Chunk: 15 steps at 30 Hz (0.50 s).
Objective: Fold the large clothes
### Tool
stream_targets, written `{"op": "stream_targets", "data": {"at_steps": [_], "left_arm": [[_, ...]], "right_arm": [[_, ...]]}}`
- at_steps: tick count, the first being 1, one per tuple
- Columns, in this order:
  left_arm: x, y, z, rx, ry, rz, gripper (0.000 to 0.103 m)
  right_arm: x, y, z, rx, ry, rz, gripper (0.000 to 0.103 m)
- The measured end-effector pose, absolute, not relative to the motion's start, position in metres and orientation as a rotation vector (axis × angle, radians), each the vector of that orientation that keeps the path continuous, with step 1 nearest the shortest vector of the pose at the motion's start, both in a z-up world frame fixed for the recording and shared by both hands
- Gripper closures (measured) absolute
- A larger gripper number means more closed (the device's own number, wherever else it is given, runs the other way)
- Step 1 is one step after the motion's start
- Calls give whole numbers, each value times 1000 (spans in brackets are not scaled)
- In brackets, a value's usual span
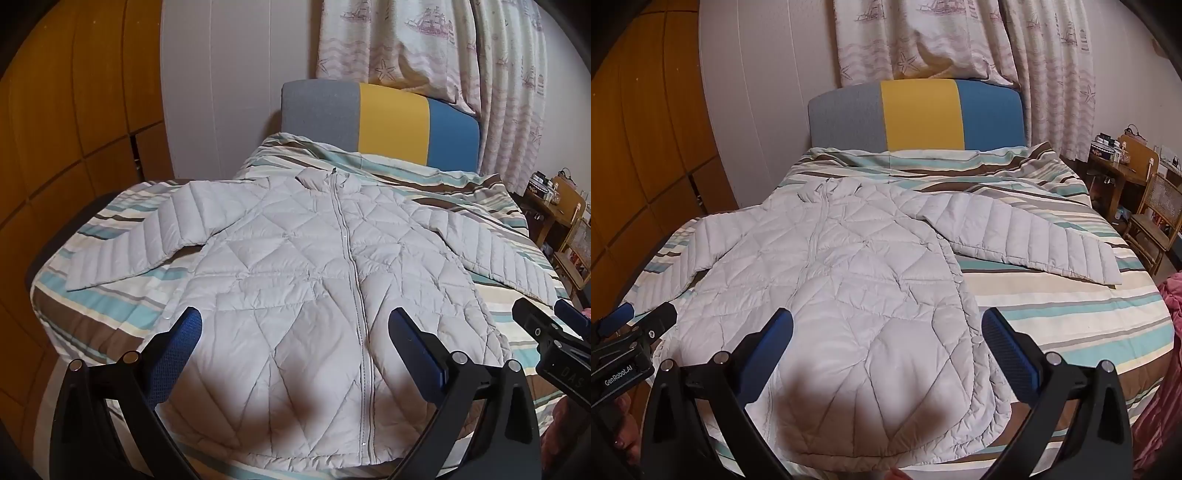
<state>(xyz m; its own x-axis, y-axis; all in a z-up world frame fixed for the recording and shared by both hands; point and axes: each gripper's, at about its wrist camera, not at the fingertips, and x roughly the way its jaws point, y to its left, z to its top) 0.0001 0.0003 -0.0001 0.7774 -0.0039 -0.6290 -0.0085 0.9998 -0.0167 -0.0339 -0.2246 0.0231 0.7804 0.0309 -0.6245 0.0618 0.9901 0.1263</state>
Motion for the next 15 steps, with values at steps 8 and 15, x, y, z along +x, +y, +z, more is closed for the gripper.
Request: {"op": "stream_targets", "data": {"at_steps": [8, 15], "left_arm": [[0, 0, 0, -18, 694, 3, 3], [-5, -4, -10, -20, 696, 2, 3]], "right_arm": [[-30, -225, 16, 151, 684, -17, 2], [-32, -227, 21, 151, 690, -19, 2]]}}
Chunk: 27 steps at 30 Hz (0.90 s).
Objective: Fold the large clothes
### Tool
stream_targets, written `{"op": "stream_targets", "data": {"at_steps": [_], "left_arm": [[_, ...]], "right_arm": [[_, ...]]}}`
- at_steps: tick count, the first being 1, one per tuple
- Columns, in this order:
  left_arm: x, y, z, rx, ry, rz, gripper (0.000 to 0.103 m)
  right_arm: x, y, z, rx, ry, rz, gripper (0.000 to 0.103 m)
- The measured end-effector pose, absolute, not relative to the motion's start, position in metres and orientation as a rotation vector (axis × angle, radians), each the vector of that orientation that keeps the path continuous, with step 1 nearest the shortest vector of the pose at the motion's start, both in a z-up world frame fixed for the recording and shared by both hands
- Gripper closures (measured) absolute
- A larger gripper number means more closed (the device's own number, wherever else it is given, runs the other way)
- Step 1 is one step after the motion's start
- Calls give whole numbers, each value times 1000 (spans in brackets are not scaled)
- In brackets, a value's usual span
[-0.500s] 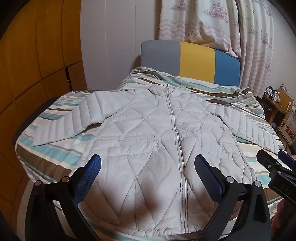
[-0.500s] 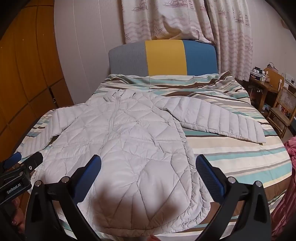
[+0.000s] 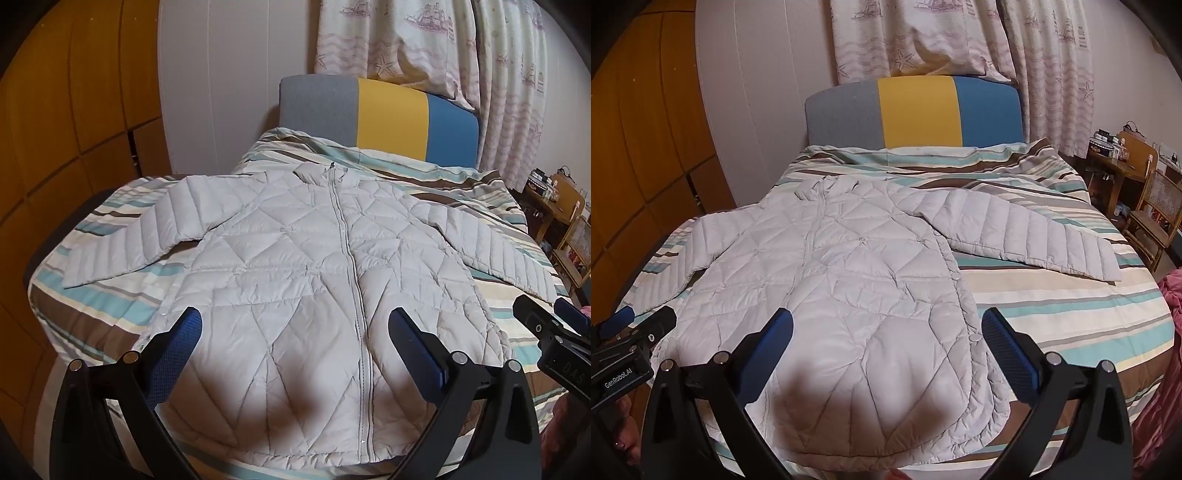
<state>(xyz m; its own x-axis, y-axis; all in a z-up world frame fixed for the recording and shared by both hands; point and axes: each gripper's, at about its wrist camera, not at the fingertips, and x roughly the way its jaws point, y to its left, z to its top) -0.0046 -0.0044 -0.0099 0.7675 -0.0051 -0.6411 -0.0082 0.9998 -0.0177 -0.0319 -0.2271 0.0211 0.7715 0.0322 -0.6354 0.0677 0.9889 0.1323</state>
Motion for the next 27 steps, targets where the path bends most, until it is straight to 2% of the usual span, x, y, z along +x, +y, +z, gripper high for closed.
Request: {"op": "stream_targets", "data": {"at_steps": [27], "left_arm": [[-2, -9, -18, -18, 726, 4, 3]], "right_arm": [[-25, -229, 14, 153, 717, -18, 2]]}}
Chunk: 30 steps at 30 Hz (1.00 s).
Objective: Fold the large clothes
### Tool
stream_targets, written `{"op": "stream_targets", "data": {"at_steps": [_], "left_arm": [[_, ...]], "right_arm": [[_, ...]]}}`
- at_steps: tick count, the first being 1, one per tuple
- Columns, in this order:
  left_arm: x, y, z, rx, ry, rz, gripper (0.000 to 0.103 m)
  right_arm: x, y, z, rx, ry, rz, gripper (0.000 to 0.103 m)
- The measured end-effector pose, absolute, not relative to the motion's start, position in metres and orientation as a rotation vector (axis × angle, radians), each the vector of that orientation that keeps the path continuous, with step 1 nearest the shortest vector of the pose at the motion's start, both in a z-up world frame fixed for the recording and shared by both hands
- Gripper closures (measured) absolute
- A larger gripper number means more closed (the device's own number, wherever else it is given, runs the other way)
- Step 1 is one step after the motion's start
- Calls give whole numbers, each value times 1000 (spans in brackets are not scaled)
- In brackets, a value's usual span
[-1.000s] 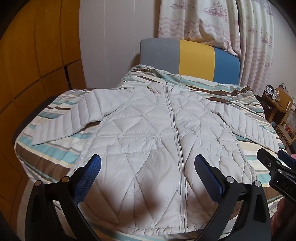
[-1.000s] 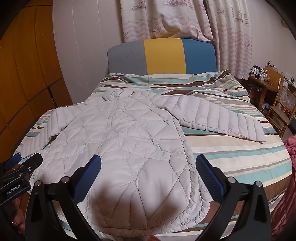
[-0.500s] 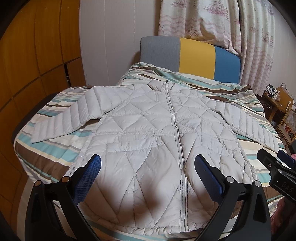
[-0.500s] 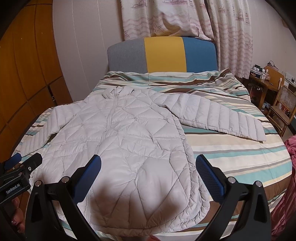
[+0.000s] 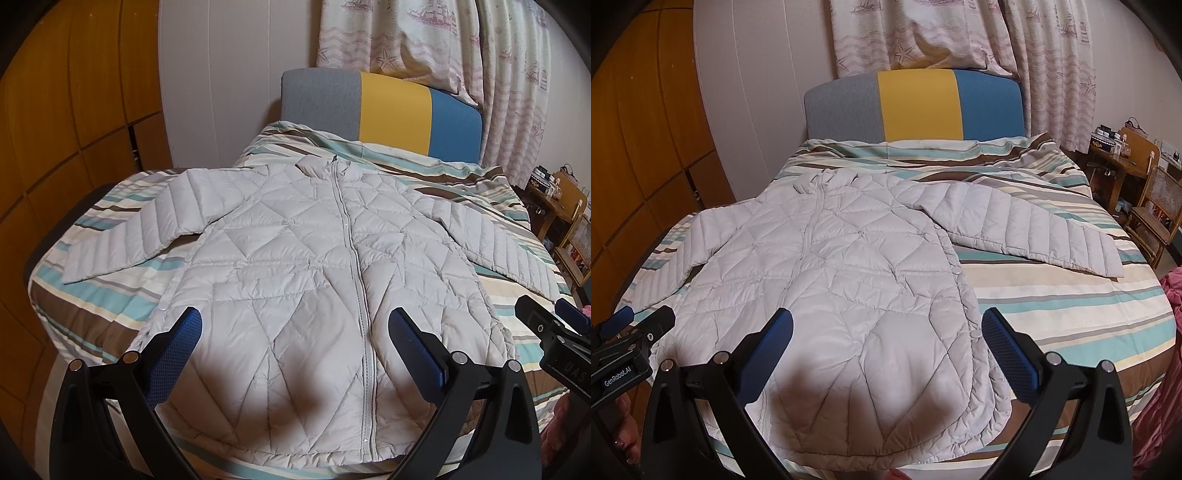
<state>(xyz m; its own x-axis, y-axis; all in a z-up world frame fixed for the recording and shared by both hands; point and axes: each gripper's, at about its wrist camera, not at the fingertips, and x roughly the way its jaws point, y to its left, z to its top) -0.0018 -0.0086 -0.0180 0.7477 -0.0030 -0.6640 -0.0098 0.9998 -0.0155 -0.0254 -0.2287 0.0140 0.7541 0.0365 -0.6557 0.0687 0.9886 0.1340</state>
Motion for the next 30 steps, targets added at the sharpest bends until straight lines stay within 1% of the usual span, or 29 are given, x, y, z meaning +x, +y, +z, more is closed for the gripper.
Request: {"op": "stream_targets", "data": {"at_steps": [20, 30], "left_arm": [[0, -11, -22, -17, 742, 2, 3], [6, -11, -30, -22, 785, 1, 3]], "right_arm": [[-23, -227, 8, 156, 728, -9, 2], [-18, -231, 2, 173, 729, -7, 2]]}}
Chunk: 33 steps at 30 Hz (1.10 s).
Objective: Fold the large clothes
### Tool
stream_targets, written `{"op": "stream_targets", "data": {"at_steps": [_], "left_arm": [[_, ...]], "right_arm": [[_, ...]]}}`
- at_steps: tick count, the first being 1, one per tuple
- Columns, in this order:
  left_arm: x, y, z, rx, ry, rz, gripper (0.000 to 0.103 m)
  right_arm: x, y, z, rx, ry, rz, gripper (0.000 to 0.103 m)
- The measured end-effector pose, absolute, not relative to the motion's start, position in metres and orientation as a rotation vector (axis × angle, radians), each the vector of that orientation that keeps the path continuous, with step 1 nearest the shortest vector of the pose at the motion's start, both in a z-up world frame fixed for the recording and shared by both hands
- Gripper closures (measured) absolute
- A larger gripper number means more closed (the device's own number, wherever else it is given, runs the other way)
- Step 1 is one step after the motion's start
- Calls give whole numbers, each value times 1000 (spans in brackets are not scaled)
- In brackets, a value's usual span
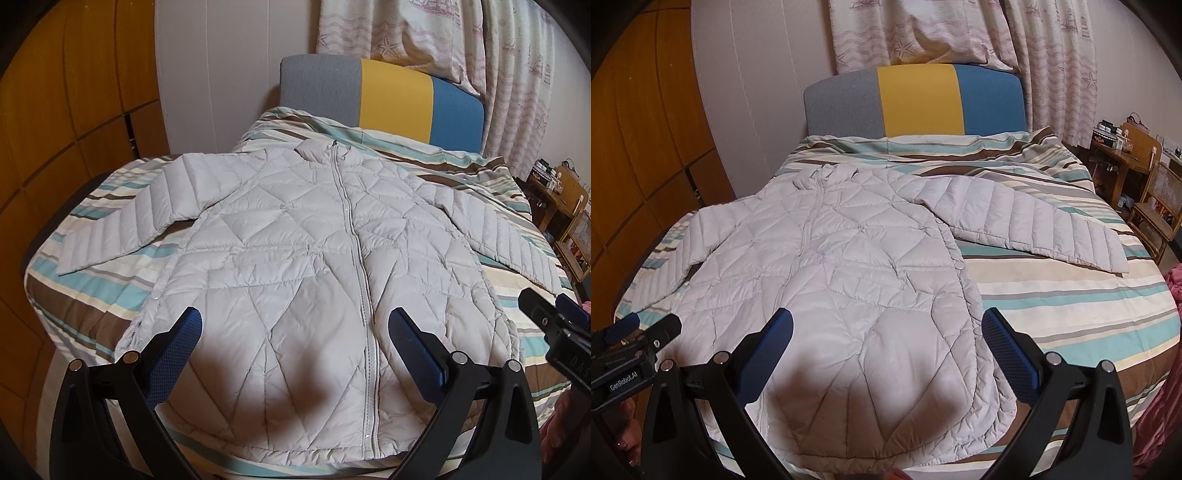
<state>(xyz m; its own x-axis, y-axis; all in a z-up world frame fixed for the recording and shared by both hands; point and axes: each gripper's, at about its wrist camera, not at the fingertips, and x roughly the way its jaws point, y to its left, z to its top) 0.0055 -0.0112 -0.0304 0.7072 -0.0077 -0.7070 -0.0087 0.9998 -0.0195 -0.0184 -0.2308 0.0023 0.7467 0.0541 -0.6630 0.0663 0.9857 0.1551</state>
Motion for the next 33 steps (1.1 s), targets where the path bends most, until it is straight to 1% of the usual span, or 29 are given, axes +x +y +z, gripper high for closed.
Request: {"op": "stream_targets", "data": {"at_steps": [10, 15, 21, 27, 32, 33], "left_arm": [[40, -6, -53, -19, 888, -12, 3], [67, 3, -67, -10, 902, 11, 3], [115, 27, -92, 18, 911, 83, 3], [159, 56, -114, 22, 905, 162, 3], [184, 73, -130, 11, 909, 185, 3], [187, 75, -132, -1, 911, 181, 3]], "right_arm": [[5, -258, -24, 188, 701, -32, 2], [37, -295, -51, 188, 819, -177, 2], [71, -370, -83, 264, 865, -358, 2], [88, -474, -110, 475, 828, -595, 2], [92, -525, -118, 530, 792, -748, 9], [95, -529, -120, 542, 788, -761, 13]]}}
